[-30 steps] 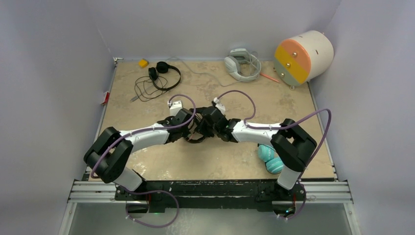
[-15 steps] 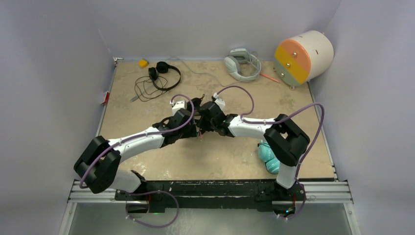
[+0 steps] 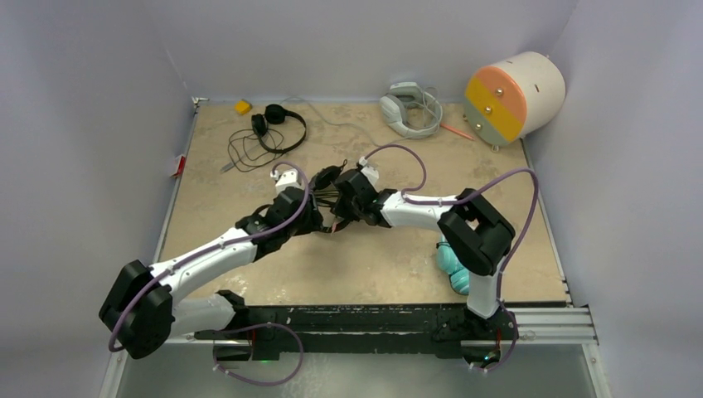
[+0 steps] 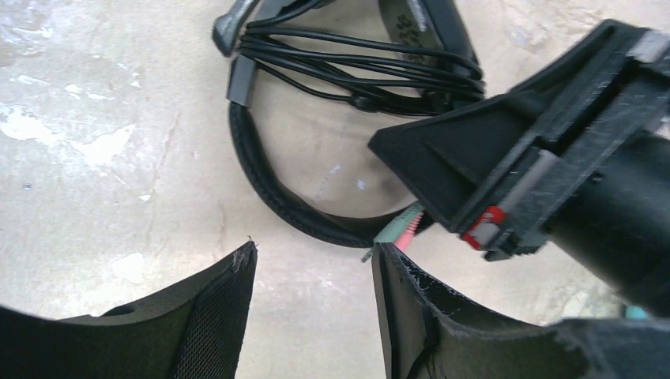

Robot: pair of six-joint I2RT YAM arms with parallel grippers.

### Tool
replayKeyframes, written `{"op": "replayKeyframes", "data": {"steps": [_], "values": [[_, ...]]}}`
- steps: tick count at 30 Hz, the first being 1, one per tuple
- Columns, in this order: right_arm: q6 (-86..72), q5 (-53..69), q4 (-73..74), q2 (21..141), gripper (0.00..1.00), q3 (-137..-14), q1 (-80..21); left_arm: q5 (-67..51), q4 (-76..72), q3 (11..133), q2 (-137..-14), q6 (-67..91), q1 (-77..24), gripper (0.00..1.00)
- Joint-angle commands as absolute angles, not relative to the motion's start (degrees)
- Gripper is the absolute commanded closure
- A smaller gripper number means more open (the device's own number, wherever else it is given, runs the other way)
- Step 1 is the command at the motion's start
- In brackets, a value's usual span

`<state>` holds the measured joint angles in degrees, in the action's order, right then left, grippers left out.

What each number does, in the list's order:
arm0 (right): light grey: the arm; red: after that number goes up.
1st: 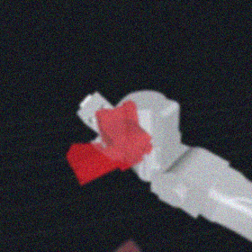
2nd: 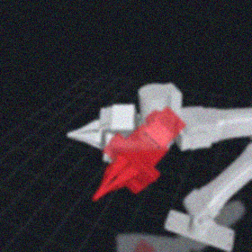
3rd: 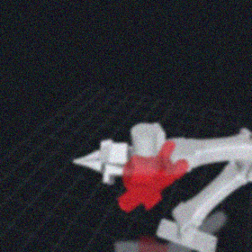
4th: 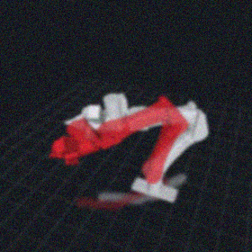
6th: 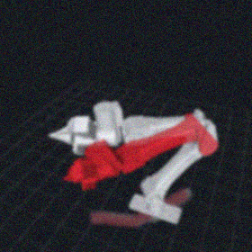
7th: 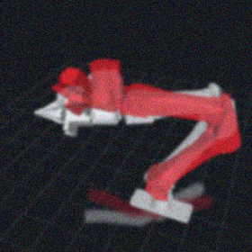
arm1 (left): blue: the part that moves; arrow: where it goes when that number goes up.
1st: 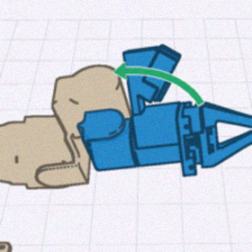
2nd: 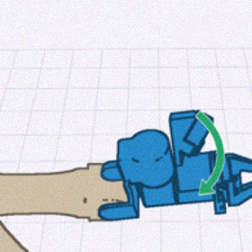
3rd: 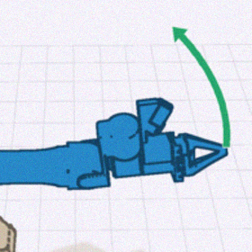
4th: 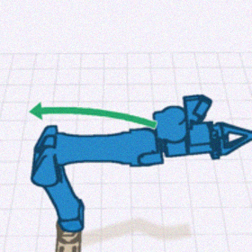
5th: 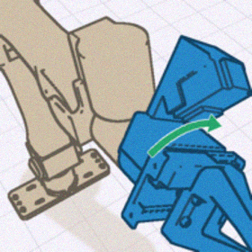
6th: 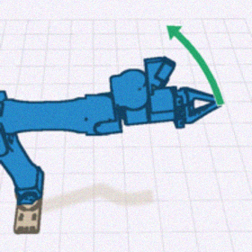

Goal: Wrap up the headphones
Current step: Move the headphones to the corner of the board.

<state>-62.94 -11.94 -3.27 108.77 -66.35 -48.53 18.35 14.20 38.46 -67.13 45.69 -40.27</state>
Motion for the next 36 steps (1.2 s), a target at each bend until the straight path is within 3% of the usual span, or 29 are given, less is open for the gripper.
{"op": "replayKeyframes", "data": {"steps": [1,4,11,16,18,19,36], "values": [[-67.4,-13.1,2.0,109.4,0.78,-69.8,-47.8,16.4,10.4,36.3,-67.7,43.5,-37.1,0.49],[-71.4,-14.8,10.1,110.5,0.80,-73.8,-47.8,15.5,7.2,35.3,-68.4,41.9,-35.0,0.56],[-81.7,-20.0,21.9,112.2,0.78,-79.6,-47.8,12.4,4.7,35.0,-68.6,39.8,-32.0,0.57],[-84.2,-24.5,18.1,110.8,0.73,-77.4,-47.9,11.5,4.3,34.1,-67.3,39.5,-31.9,0.58],[-81.4,-24.3,17.5,111.3,0.60,-78.3,-47.9,11.1,4.5,33.8,-66.2,39.1,-32.0,0.58],[-80.5,-23.8,17.8,111.6,0.59,-79.1,-47.9,10.8,4.6,33.6,-65.7,39.1,-32.0,0.58],[-70.6,-23.4,12.7,113.2,0.61,-84.3,-52.7,8.9,10.7,36.0,-58.9,39.5,-31.9,0.60]]}}
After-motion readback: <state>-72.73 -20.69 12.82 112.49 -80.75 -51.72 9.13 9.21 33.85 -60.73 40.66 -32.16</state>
